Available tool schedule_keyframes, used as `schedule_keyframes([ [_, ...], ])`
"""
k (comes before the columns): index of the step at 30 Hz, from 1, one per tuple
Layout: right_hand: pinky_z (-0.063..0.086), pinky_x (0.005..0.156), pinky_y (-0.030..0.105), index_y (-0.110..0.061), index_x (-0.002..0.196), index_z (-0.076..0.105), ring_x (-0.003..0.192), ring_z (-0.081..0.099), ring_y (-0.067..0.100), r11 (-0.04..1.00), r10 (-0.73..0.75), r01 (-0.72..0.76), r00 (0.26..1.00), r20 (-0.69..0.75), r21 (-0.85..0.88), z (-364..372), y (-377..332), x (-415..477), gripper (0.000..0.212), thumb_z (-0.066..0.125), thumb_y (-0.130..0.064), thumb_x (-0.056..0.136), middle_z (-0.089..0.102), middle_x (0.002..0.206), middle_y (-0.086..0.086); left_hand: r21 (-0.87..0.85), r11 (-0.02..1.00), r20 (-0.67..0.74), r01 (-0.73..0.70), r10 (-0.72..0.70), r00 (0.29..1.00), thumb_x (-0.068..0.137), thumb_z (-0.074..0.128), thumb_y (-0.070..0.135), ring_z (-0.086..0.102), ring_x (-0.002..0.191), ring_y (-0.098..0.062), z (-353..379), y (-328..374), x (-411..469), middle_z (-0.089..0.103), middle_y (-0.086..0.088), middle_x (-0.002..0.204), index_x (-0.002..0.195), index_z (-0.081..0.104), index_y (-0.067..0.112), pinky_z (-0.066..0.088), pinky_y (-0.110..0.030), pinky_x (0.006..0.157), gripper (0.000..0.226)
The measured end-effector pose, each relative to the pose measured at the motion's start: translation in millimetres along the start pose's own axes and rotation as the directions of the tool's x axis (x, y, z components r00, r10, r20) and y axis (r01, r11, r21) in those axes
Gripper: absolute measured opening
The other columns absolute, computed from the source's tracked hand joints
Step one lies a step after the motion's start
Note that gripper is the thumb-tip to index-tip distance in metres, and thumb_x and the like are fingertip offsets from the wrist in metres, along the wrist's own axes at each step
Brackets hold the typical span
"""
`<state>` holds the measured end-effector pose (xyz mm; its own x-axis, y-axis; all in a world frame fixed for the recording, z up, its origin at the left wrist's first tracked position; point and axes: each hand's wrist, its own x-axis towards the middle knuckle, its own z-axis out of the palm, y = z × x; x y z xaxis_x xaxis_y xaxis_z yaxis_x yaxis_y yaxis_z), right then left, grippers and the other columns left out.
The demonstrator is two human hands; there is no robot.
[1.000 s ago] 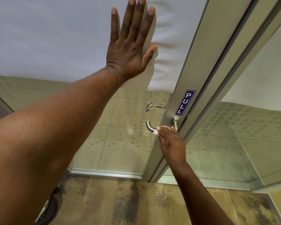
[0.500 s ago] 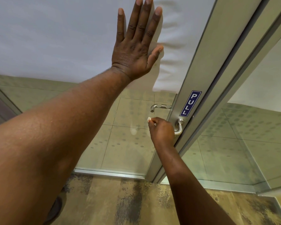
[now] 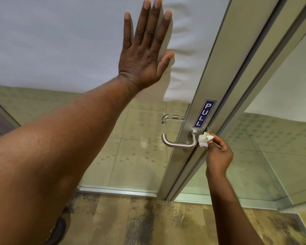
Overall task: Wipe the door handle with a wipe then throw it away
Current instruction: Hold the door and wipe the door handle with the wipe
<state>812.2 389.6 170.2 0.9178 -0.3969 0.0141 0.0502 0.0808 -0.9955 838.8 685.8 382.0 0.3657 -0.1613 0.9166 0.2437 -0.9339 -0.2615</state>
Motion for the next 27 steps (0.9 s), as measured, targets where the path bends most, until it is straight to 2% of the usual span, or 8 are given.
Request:
schedule_keyframes([
  [4,0.058,0.095,0.04,-0.023,0.095,0.079,0.104,0.072,0.03,1.0,0.009,-0.011,0.999,0.036,0.029,11.1,0.4,-1.0,0.023,0.069,-0.005,0.084,0.074,0.11,0.017,0.006,1.0,-0.015,-0.001,0.001,1.0,0.107,0.032,0.06,0.021,0.151,-0.039,2.5,0.1,0.4,0.03,-0.023,0.164,0.163,0.027,0.009,-0.002,-0.057,0.123,0.076],
  [7,0.052,0.086,0.014,-0.025,0.094,0.078,0.097,0.069,0.01,0.961,-0.21,0.238,0.96,0.187,-0.142,21.5,0.1,-9.9,0.017,0.081,-0.014,0.082,0.071,0.106,0.004,0.012,1.0,-0.018,0.0,0.0,1.0,0.107,0.032,0.061,0.02,0.151,-0.039,3.2,-0.4,0.9,0.031,-0.023,0.164,0.163,0.027,0.009,0.004,-0.058,0.123,0.076],
  [9,0.052,0.087,0.015,-0.019,0.1,0.078,0.098,0.067,0.006,0.872,-0.316,0.404,0.895,0.313,-0.275,25.4,3.5,-12.8,0.017,0.081,-0.015,0.084,0.069,0.11,-0.001,0.013,1.0,-0.023,-0.001,0.002,1.0,0.107,0.033,0.061,0.02,0.151,-0.039,3.7,-0.6,1.3,0.031,-0.024,0.164,0.163,0.027,0.009,0.007,-0.059,0.123,0.076],
  [11,0.054,0.089,0.024,-0.014,0.106,0.078,0.102,0.066,0.012,0.818,-0.348,0.453,0.88,0.323,-0.354,25.2,6.3,-10.2,0.018,0.078,-0.014,0.088,0.07,0.113,-0.001,0.008,1.0,-0.03,-0.002,0.002,1.0,0.107,0.033,0.061,0.019,0.151,-0.04,4.8,-0.8,1.4,0.03,-0.023,0.164,0.163,0.026,0.009,-0.002,-0.056,0.125,0.077],
  [15,0.051,0.076,0.008,-0.016,0.103,0.079,0.09,0.071,0.015,0.903,-0.27,0.289,0.957,0.105,-0.317,19.2,10.4,0.4,0.016,0.074,-0.013,0.089,0.073,0.1,-0.001,0.014,1.0,-0.042,-0.007,0.007,0.999,0.106,0.033,0.061,0.019,0.152,-0.04,5.9,-1.3,0.8,0.03,-0.024,0.164,0.163,0.026,0.009,-0.014,-0.052,0.122,0.077],
  [17,0.046,0.072,0.0,-0.018,0.106,0.079,0.09,0.071,0.012,0.914,-0.239,0.262,0.965,0.108,-0.31,19.3,12.6,-0.2,0.017,0.075,-0.015,0.09,0.074,0.1,-0.001,0.013,1.0,-0.041,-0.013,0.014,0.999,0.106,0.031,0.061,0.02,0.152,-0.041,6.8,-1.3,0.6,0.03,-0.024,0.164,0.163,0.026,0.009,-0.015,-0.051,0.122,0.077],
  [22,0.052,0.087,0.019,-0.016,0.115,0.076,0.099,0.064,0.005,0.78,-0.388,0.49,0.867,0.314,-0.389,25.4,12.8,-8.4,0.023,0.074,-0.017,0.093,0.07,0.111,-0.006,-0.011,1.0,-0.035,-0.005,0.004,0.999,0.106,0.032,0.061,0.019,0.152,-0.04,7.3,-0.9,0.8,0.028,-0.023,0.165,0.163,0.026,0.009,-0.013,-0.051,0.123,0.077],
  [27,0.056,0.079,0.02,-0.018,0.111,0.079,0.082,0.066,-0.004,0.929,-0.205,0.209,0.978,0.047,-0.304,25.0,22.2,1.0,0.021,0.073,-0.018,0.091,0.073,0.102,-0.002,-0.01,1.0,-0.019,-0.005,0.005,1.0,0.106,0.033,0.06,0.019,0.151,-0.04,5.3,-1.6,-0.6,0.03,-0.025,0.164,0.163,0.027,0.008,-0.001,-0.058,0.124,0.077],
])
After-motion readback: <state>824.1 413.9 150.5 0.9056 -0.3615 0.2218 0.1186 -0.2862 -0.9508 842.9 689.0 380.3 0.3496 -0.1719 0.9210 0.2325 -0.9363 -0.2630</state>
